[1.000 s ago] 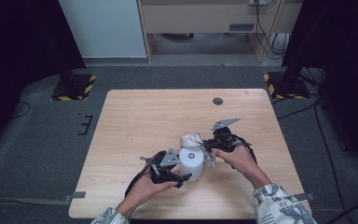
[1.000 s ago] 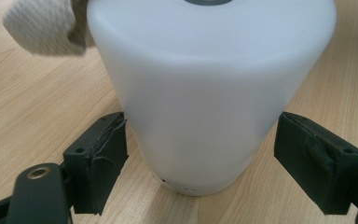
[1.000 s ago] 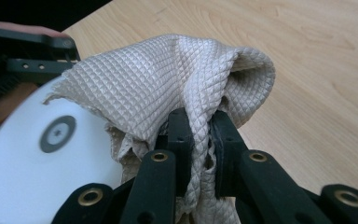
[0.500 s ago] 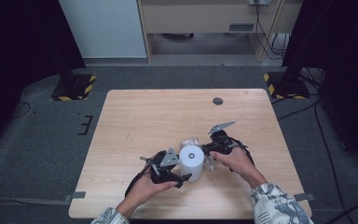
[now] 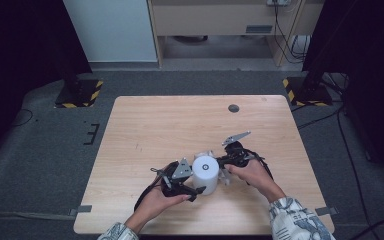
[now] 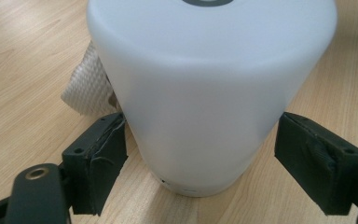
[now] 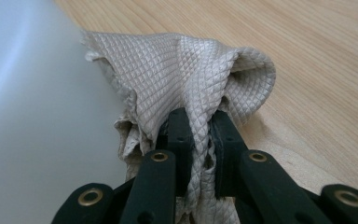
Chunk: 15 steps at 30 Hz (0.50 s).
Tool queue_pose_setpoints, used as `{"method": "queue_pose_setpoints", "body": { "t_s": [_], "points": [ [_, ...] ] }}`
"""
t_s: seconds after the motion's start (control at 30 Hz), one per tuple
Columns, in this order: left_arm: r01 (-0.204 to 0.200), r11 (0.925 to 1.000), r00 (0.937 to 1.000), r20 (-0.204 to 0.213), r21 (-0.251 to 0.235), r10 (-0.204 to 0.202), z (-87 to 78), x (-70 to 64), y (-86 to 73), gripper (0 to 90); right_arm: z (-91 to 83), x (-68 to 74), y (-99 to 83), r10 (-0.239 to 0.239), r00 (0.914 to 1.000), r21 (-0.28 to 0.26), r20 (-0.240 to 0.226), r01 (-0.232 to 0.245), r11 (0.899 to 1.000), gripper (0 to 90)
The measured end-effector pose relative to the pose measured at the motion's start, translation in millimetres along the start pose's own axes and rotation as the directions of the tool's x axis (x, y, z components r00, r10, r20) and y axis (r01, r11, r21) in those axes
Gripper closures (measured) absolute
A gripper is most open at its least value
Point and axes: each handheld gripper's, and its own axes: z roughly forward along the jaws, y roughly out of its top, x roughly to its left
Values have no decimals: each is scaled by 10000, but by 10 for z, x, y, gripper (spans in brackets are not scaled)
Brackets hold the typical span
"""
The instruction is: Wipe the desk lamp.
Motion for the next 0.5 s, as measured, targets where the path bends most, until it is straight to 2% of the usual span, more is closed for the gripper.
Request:
{"method": "queue_pose_setpoints", "body": {
  "t_s": [0.27, 0.5],
  "points": [
    [1, 10000, 10000, -10, -2, -1, 1, -2, 1, 167, -218, 52, -16, -15, 9998, -743, -202, 0, 9972, 808],
    [-6, 10000, 10000, -13, -21, 6, 4, -3, 1, 169, -321, 120, -106, -186, 9997, -703, 130, 195, 9973, 806]
  ]
}}
